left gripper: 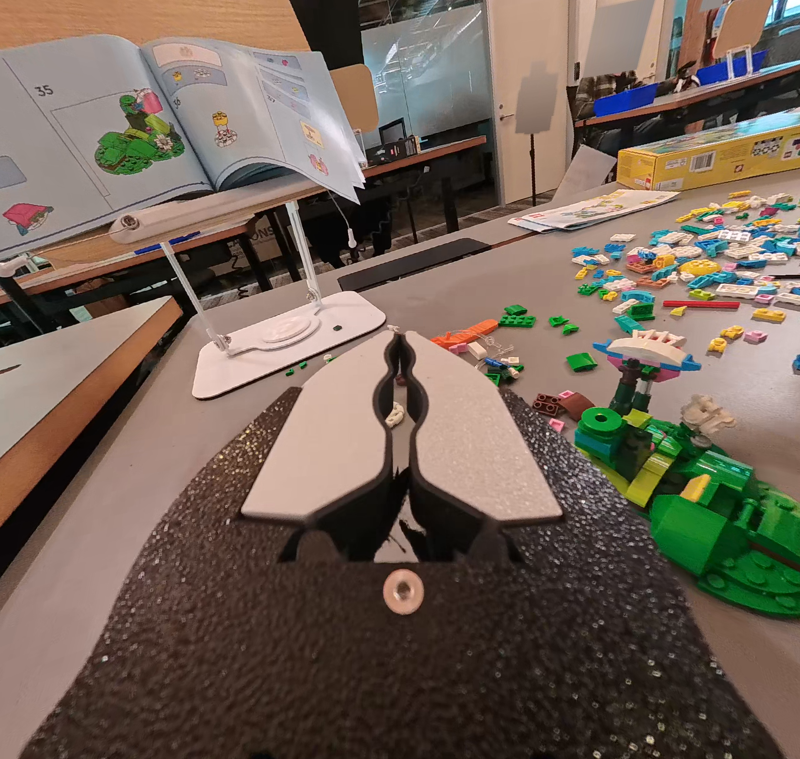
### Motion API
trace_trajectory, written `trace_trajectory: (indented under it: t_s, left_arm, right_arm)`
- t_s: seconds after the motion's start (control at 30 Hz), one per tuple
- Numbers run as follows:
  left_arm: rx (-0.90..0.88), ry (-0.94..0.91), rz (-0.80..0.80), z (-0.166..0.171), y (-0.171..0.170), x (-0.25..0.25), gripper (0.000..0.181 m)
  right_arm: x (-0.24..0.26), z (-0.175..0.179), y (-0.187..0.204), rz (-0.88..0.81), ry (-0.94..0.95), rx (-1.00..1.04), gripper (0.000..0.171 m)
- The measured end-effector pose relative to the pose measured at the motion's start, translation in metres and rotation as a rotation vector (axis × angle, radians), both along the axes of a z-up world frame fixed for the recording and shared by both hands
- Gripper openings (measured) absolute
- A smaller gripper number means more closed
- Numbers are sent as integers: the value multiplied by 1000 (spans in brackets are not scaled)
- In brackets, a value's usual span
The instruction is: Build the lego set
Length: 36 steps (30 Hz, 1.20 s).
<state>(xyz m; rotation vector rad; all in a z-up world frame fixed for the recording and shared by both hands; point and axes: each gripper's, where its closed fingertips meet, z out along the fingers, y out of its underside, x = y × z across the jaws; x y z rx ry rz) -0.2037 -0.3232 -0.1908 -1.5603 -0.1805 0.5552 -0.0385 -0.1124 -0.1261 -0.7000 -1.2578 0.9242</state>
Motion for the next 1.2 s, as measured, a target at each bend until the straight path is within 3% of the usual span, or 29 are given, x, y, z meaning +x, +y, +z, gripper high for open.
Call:
trace_trajectory:
  t_s: [0.63, 1.2]
  left_arm:
    - [-27, 13, -11, -3, 3, 3, 0]
    - [-29, 14, -11, -3, 3, 3, 0]
  right_arm:
    - [-13, -36, -4, 7, -100, 34, 16]
    - [-8, -30, 8, -20, -95, 19, 15]
